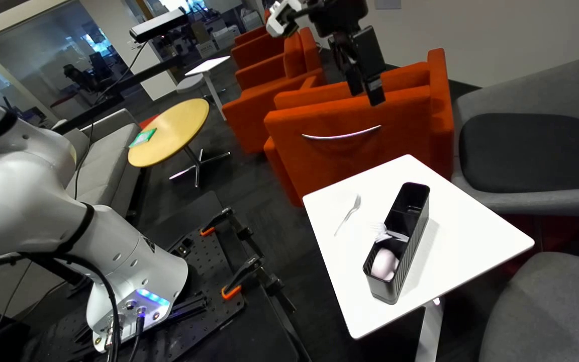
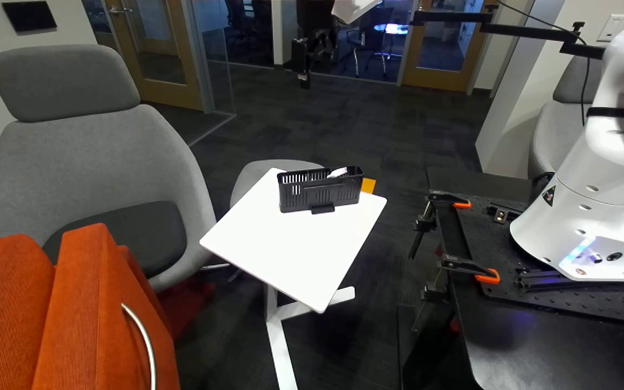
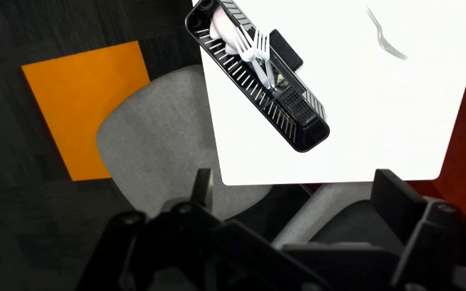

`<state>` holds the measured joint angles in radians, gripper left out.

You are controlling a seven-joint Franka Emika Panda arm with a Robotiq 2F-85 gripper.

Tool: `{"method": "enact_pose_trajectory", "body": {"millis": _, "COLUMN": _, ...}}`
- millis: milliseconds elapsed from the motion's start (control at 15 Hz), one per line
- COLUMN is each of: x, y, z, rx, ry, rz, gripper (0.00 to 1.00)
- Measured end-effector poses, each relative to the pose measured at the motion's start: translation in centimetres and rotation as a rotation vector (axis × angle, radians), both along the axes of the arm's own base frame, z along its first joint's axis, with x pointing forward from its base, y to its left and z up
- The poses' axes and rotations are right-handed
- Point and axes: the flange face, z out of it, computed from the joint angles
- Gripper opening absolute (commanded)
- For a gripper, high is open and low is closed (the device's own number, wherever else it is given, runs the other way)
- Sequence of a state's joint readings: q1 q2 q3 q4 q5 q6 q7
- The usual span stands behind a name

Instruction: Move the rack to the left

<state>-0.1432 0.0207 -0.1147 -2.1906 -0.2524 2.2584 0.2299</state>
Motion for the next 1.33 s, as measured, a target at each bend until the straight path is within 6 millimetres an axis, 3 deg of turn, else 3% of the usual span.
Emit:
{"method": "enact_pose_trajectory", "body": {"millis": 333, "x": 0.4, "y": 0.0, "z": -0.6, "rx": -0.013, "ry": 0.012, "rz": 0.020, "gripper": 1.00}}
{"method": "enact_pose_trajectory", "body": {"millis": 533, "x": 0.3, "y": -0.8, "z": -1.3, "rx": -0.084, "ry": 0.021, "rz": 0.169, "gripper": 1.00}}
{"method": "enact_pose_trajectory", "body": {"millis": 667, "x": -0.2, "y": -2.4, "z": -2.7, "rx": -0.099, "ry": 0.004, "rz": 0.280, "gripper": 1.00}}
{"method": "enact_pose_trajectory", "body": {"millis": 867, "x": -1.5, "y": -5.4, "z": -6.1, "rx": -0.064, "ry": -0.051, "rz": 0.419, "gripper": 1.00}}
{"method": "enact_pose_trajectory", "body": {"millis": 1200, "x": -2.1, "y": -6.7, "z": -14.5, "rx": 0.158, "ry": -0.011, "rz": 0.566, "gripper": 1.00}}
{"method": "enact_pose_trajectory", "body": {"millis": 1333, "x": -2.1, "y": -9.0, "z": -15.7, "rx": 0.142, "ry": 0.079, "rz": 0.580, "gripper": 1.00}}
